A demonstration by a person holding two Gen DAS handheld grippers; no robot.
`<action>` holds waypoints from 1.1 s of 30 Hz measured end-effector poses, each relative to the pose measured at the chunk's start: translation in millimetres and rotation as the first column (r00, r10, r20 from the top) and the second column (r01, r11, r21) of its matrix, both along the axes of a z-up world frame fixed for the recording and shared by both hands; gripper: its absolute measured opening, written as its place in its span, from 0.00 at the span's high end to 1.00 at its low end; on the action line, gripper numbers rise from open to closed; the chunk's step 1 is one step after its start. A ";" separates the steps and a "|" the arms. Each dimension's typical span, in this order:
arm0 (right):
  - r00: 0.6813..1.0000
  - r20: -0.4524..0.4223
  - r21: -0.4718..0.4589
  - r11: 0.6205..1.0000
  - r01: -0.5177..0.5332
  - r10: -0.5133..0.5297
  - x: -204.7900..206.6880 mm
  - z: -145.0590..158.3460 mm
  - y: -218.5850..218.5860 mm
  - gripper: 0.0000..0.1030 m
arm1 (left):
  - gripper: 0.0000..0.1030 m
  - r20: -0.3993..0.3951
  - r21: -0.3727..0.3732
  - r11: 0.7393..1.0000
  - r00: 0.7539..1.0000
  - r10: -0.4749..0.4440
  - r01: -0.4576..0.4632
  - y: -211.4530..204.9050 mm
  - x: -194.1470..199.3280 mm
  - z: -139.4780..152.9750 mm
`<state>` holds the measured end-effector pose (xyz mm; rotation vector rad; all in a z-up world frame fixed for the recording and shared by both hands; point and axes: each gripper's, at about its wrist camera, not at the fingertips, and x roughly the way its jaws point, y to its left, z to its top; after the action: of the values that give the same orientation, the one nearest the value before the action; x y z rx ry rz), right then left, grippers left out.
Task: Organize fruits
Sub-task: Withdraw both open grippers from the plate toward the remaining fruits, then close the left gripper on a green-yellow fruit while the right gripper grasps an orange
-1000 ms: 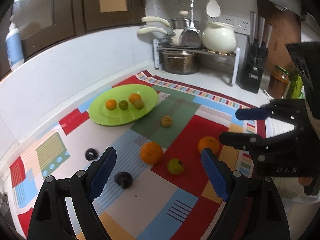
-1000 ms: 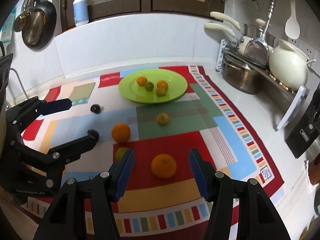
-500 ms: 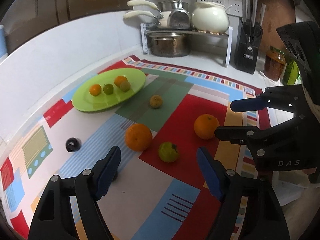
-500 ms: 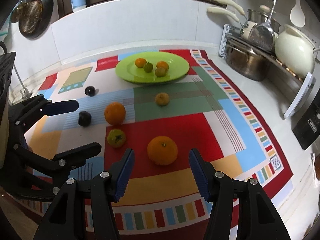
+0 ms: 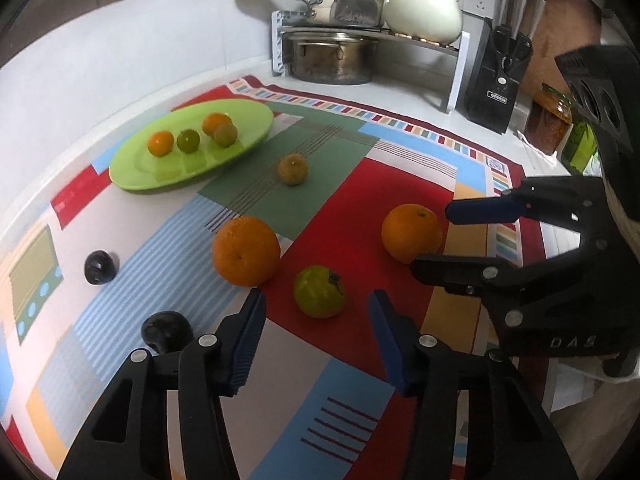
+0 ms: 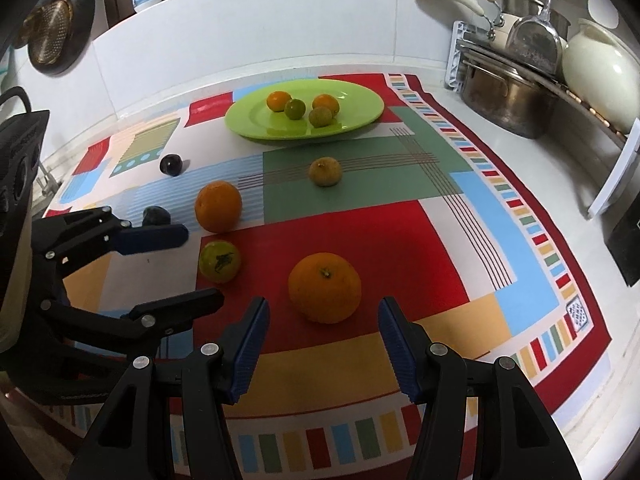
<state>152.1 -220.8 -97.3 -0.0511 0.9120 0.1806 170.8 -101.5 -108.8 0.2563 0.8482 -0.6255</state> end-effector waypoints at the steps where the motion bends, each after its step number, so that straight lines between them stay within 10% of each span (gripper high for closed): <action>1: 1.000 -0.003 0.004 1.000 -0.001 0.001 1.6 -1.3 -0.1 0.45 | 0.54 -0.009 -0.002 1.000 1.000 0.004 -0.004 -0.5 1.8 -0.9; 33: 1.000 0.006 0.028 1.000 -0.003 0.003 9.5 1.1 1.1 0.58 | 0.72 -0.070 -0.056 0.997 0.996 0.049 -0.053 2.6 9.6 6.9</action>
<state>161.6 -219.7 -96.2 -0.0274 0.9036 0.1957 180.4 -99.0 -101.9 0.1613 0.8982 -0.6123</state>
